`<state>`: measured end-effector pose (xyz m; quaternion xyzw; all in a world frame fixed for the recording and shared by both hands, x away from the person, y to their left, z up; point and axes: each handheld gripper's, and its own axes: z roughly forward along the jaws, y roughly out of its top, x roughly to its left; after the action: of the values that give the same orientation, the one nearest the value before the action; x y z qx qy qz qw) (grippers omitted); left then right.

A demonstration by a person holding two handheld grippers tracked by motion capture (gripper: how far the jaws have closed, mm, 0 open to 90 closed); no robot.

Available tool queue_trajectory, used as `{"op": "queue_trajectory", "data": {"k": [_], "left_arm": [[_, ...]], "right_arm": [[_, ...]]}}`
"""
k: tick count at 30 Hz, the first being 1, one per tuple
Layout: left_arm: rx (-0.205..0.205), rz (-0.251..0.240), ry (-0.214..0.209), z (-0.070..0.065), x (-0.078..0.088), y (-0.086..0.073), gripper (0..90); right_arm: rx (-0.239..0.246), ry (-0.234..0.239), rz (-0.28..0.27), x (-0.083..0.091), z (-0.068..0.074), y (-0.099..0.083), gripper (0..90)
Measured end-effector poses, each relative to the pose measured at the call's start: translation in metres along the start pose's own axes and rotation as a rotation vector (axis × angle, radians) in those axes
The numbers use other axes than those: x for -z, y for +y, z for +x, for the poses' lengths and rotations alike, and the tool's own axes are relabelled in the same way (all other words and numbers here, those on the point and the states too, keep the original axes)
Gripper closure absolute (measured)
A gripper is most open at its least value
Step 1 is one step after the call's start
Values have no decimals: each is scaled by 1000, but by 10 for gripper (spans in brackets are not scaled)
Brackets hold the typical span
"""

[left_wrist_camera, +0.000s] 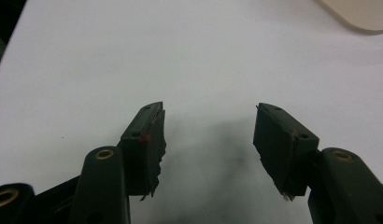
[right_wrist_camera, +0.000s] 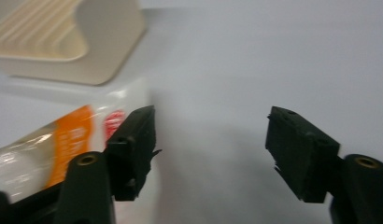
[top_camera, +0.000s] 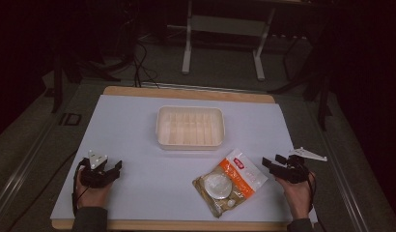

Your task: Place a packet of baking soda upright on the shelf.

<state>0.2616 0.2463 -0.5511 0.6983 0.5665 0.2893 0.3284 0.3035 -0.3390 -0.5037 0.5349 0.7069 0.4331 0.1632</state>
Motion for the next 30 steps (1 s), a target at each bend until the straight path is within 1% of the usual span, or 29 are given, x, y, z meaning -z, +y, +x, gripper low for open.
{"op": "queue_trajectory", "data": {"k": [2, 5, 7, 10, 12, 16, 20, 23, 25, 28, 30], "left_arm": [[1, 1, 2, 0, 0, 0, 432], [3, 0, 2, 0, 0, 0, 431], [-2, 4, 0, 0, -1, 0, 425], [-17, 10, 4, -2, -1, 0, 422], [-18, 10, 6, -2, -1, 0, 421], [-19, 12, 2, -2, -1, 0, 416], [-44, 19, 5, -5, -2, 1, 410], [-53, 23, 8, -5, -2, 1, 409], [-50, 21, 8, -5, -3, 1, 408], [-50, 21, 7, -5, -3, 1, 406], [-53, 23, 6, -5, -3, 1, 406]], "right_arm": [[10, 43, 23, -5, 5, -1, 280], [31, 75, 51, -13, 13, -4, 252], [55, 93, 65, -18, 18, -5, 244], [128, 95, 102, -24, 23, -9, 216], [141, 112, 117, -26, 24, -11, 213], [135, 139, 129, -29, 24, -13, 213], [112, 170, 143, -32, 22, -16, 212], [93, 192, 164, -34, 20, -19, 218], [92, 206, 181, -35, 19, -20, 240], [82, 241, 206, -37, 19, -21, 329], [76, 254, 219, -38, 18, -22, 364]]}}
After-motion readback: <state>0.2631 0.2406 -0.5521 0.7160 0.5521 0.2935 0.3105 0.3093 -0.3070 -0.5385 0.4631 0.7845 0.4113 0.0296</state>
